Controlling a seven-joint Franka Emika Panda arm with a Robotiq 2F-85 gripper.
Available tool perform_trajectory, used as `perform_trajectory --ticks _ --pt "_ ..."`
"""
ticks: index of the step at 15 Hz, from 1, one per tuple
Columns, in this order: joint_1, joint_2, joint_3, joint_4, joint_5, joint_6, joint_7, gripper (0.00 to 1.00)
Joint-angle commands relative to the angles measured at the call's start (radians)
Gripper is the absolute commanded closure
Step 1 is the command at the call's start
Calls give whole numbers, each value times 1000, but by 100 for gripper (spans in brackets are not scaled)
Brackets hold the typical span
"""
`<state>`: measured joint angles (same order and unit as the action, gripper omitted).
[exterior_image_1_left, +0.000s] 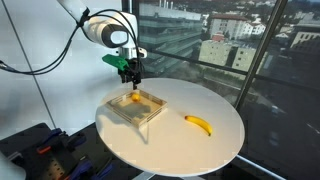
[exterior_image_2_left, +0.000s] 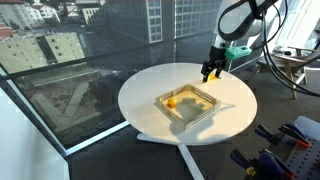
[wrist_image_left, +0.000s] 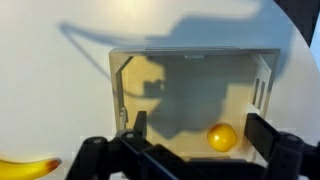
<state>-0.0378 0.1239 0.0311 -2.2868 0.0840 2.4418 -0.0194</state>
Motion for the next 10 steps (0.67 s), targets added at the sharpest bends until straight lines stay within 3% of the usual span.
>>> perform_trajectory --ticks 1,10 --pt "10 -95 -12 -65 16 -25 20 0" --pt "6 -181 -29 -132 -20 -6 37 0"
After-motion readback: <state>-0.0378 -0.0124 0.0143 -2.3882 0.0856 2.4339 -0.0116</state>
